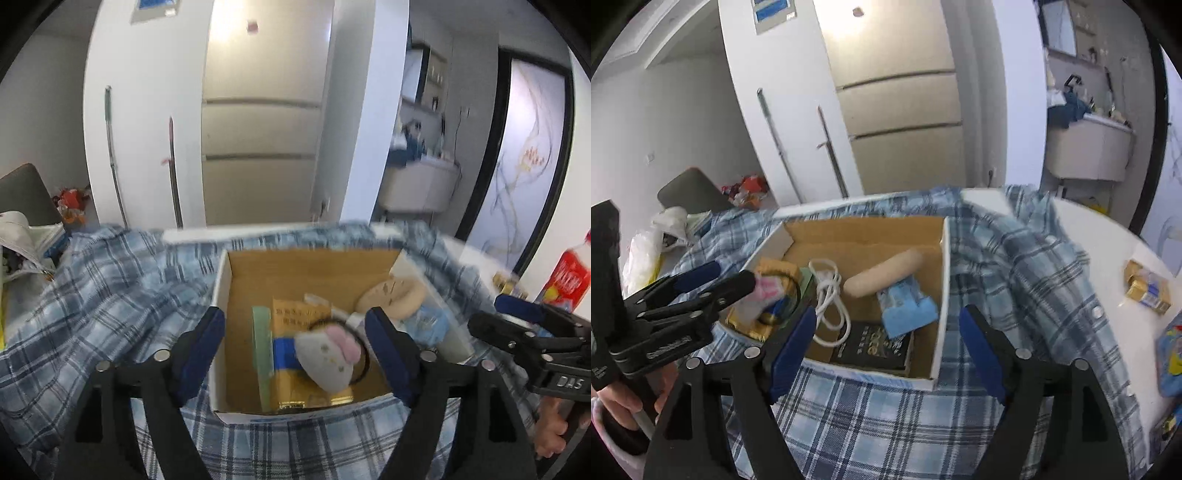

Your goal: Organize soft objects

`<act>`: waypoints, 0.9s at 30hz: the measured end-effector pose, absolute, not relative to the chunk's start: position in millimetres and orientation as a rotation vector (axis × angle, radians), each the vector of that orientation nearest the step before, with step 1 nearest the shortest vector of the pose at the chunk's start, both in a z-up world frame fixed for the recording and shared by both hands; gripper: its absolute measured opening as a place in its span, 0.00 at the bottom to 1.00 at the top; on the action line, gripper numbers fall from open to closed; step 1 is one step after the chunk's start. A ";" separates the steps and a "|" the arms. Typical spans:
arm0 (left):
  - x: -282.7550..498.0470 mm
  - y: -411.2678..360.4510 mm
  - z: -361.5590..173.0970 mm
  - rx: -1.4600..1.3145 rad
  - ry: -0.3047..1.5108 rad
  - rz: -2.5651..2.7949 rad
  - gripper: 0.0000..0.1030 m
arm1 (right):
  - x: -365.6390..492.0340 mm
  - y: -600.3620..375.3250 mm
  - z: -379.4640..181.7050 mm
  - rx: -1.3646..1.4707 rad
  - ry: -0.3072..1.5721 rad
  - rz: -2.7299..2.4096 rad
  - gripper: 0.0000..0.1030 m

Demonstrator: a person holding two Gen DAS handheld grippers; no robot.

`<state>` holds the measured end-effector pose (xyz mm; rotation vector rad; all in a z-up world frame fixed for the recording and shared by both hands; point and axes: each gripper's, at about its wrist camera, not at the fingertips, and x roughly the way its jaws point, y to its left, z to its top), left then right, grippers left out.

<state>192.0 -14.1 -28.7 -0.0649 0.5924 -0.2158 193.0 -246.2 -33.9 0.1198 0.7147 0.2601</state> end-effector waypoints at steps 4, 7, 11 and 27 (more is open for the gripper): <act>162.6 -8.9 0.2 -0.037 0.462 -0.227 0.83 | 179.1 -251.6 -13.5 0.107 0.629 0.235 0.82; 139.4 -5.0 21.3 -0.025 0.378 -0.220 0.84 | 166.1 -251.8 1.0 0.066 0.567 0.225 0.84; 103.7 -0.9 48.1 -0.037 0.284 -0.240 0.89 | 139.8 -250.3 22.9 0.029 0.462 0.229 0.94; 10.5 -4.0 43.2 0.045 0.065 -0.208 1.00 | 65.6 -255.8 45.7 0.042 0.169 0.236 1.00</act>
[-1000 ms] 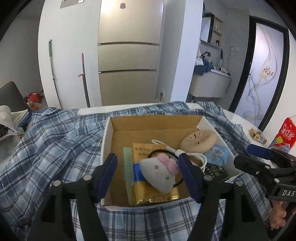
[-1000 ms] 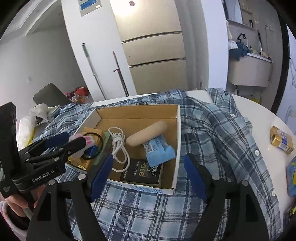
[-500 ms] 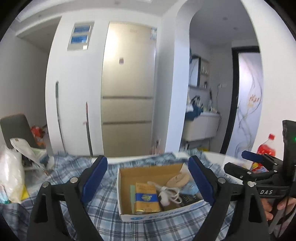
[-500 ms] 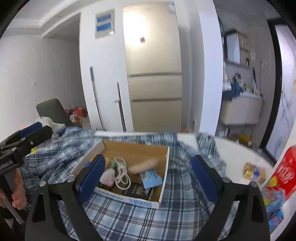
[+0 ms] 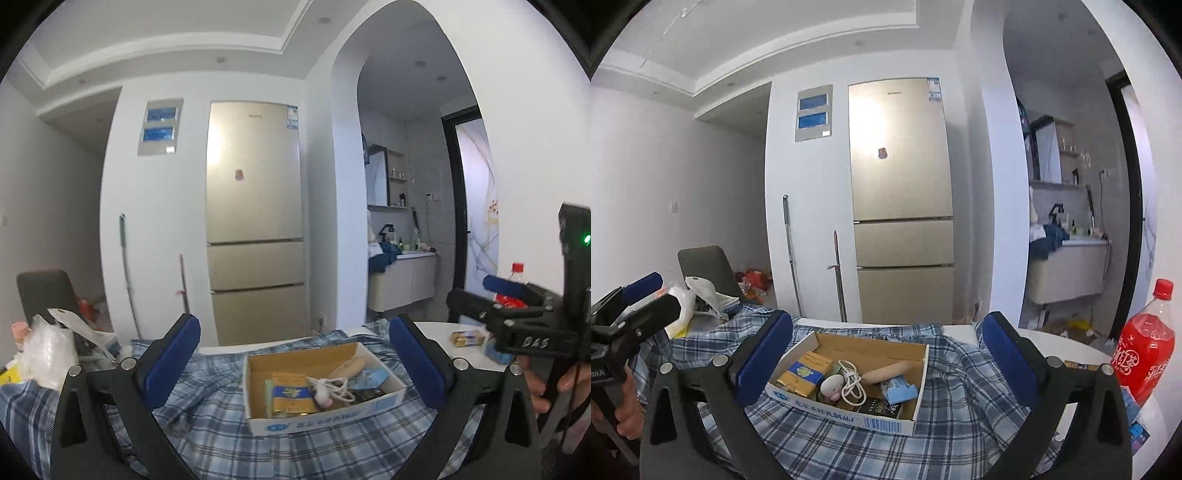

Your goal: Organize soft objects

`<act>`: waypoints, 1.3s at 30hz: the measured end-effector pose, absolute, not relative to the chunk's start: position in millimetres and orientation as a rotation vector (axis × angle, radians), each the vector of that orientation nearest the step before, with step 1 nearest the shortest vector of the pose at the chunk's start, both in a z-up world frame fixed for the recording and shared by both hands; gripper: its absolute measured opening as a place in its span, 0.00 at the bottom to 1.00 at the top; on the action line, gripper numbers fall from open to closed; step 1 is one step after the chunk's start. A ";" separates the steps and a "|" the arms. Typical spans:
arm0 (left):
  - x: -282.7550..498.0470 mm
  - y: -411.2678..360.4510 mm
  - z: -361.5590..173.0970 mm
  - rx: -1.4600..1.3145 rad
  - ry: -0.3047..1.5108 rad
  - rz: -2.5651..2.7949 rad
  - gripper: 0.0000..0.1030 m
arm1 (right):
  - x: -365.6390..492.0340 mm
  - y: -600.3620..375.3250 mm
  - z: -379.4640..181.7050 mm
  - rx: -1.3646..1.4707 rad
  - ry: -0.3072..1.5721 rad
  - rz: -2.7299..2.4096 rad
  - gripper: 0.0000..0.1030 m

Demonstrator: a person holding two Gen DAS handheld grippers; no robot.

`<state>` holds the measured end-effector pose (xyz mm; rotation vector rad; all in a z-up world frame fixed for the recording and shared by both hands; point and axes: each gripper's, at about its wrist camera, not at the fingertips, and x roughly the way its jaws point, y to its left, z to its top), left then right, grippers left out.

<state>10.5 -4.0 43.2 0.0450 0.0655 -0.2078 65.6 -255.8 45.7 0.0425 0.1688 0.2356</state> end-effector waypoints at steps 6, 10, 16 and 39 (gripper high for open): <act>12.5 4.3 24.4 0.022 0.070 -0.185 1.00 | 53.1 -249.5 28.0 0.007 0.094 0.210 1.00; 15.9 4.9 7.4 0.026 0.085 -0.171 1.00 | 56.0 -248.4 15.0 -0.001 0.099 0.203 1.00; 21.6 7.2 -0.6 0.022 0.118 -0.177 1.00 | 56.7 -248.4 3.2 -0.012 0.117 0.184 1.00; 14.7 0.9 -2.8 0.059 0.094 -0.165 1.00 | 55.4 -256.3 2.8 0.014 0.126 0.184 1.00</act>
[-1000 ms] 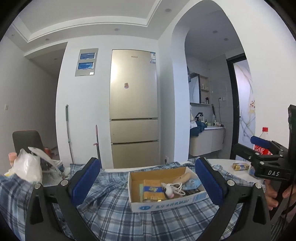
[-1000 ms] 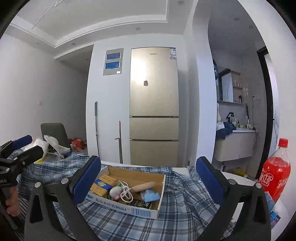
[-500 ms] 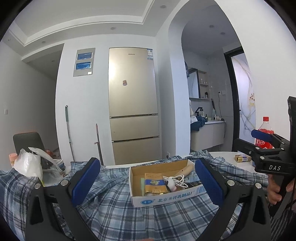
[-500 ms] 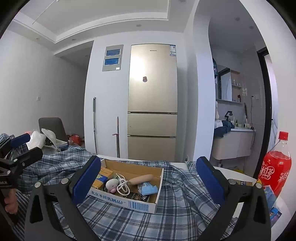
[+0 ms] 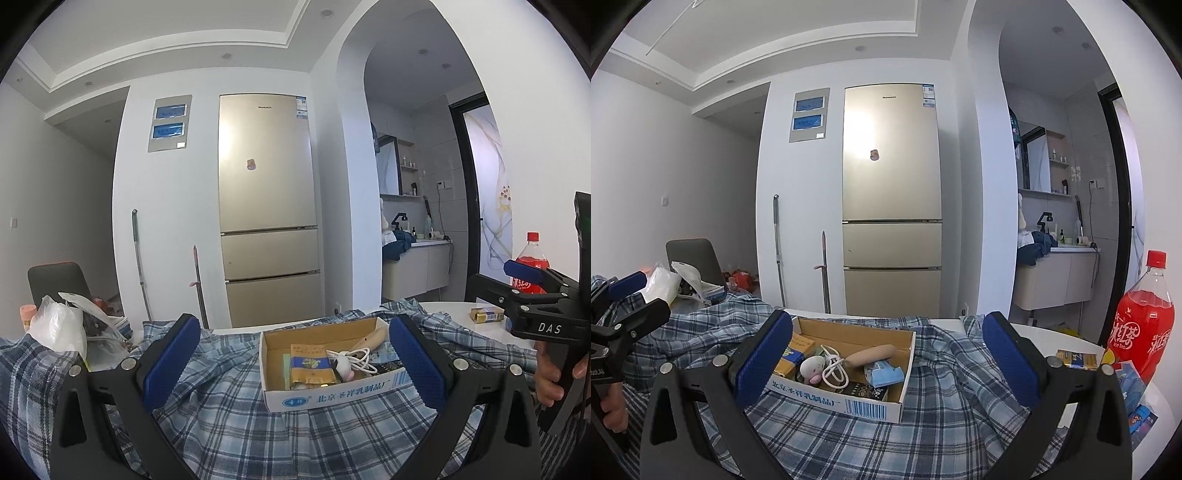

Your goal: Organize soft objects

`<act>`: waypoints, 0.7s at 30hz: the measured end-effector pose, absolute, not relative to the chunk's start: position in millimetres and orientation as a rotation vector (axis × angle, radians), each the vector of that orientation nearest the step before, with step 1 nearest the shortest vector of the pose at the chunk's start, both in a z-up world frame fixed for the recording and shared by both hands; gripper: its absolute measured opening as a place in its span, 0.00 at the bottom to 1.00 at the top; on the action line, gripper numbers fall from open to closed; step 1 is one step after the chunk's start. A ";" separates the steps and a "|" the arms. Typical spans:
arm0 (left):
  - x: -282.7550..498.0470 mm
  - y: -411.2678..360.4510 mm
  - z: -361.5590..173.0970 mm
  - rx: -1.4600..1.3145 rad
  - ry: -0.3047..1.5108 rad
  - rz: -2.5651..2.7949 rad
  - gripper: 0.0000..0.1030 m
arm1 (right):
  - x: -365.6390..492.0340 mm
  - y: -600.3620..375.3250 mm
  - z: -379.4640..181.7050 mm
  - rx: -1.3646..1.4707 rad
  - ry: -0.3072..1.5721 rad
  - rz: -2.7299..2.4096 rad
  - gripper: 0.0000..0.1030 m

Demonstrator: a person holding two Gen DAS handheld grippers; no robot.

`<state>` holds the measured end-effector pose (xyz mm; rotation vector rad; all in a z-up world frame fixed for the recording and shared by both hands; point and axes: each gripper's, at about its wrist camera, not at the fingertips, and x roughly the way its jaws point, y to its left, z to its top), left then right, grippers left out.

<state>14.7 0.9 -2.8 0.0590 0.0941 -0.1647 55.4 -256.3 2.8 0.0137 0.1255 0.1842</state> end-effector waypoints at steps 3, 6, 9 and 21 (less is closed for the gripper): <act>15.2 2.5 -3.0 0.049 0.100 -0.163 1.00 | 55.2 -256.7 3.1 0.014 0.126 0.185 1.00; 14.6 3.2 -2.9 0.046 0.097 -0.163 1.00 | 54.6 -258.2 2.9 0.017 0.122 0.186 1.00; 16.9 3.5 -2.1 0.042 0.104 -0.164 1.00 | 54.3 -259.1 3.3 0.023 0.121 0.179 1.00; 21.7 2.5 -4.0 0.035 0.129 -0.154 1.00 | 54.9 -261.0 4.1 0.033 0.129 0.181 1.00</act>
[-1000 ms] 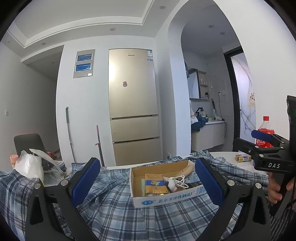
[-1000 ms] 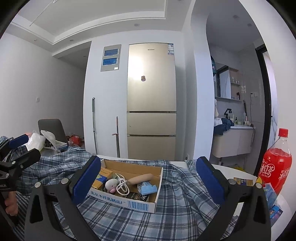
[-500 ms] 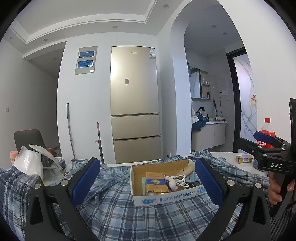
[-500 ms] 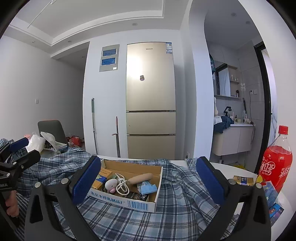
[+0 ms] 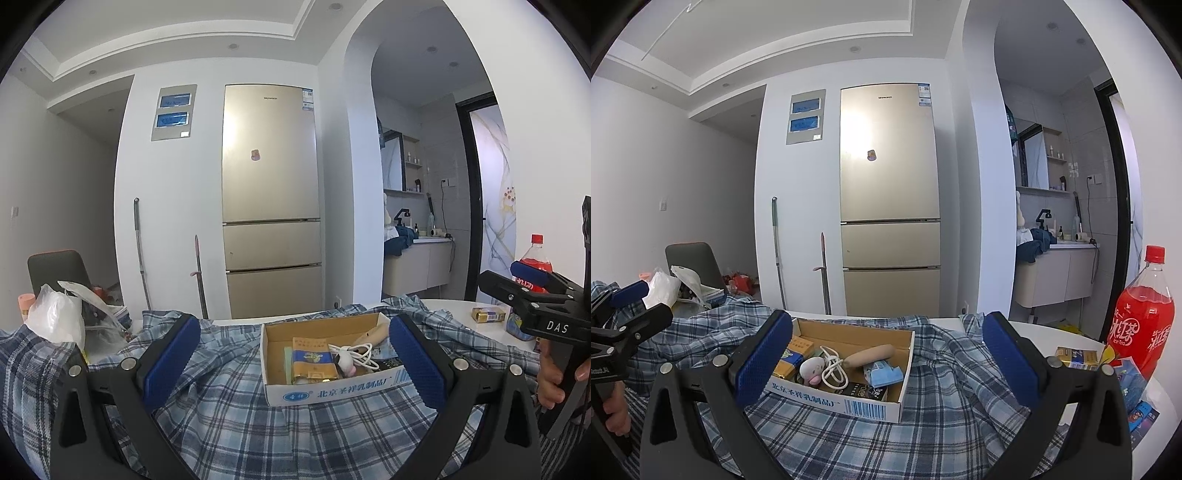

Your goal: Organize soft objects

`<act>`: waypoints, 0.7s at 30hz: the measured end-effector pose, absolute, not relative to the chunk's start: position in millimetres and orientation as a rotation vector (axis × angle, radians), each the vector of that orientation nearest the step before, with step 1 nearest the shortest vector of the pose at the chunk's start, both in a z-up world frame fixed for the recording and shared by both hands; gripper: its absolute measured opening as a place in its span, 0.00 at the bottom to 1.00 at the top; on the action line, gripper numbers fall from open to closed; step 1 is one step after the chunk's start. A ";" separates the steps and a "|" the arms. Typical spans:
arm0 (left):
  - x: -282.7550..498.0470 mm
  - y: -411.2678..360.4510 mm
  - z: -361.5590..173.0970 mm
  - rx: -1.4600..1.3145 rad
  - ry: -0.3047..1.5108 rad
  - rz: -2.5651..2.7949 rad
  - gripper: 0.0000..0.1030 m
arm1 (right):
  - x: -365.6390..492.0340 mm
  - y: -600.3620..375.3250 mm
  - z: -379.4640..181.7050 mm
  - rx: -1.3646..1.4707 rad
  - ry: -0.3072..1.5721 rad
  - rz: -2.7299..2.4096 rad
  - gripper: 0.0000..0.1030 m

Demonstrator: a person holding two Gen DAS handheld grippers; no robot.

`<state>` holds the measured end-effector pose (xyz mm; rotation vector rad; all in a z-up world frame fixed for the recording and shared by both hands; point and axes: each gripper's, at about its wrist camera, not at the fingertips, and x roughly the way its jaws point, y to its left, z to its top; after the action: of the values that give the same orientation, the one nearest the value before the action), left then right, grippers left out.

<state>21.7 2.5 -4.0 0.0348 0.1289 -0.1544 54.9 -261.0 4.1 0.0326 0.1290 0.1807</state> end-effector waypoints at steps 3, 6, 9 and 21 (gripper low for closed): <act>21.4 3.5 -4.6 0.032 0.130 -0.154 1.00 | 54.9 -261.0 4.2 0.034 0.128 0.181 1.00; 21.4 3.7 -4.5 0.033 0.129 -0.154 1.00 | 54.9 -261.2 4.2 0.034 0.129 0.181 1.00; 21.6 3.5 -4.7 0.034 0.133 -0.153 1.00 | 55.0 -261.4 4.2 0.034 0.129 0.181 1.00; 23.5 4.6 -5.5 0.036 0.144 -0.152 1.00 | 54.4 -260.1 4.0 0.028 0.132 0.179 1.00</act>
<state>23.5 4.6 -5.5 0.0359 0.1437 -0.1523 54.4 -260.1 4.0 0.0281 0.1320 0.1794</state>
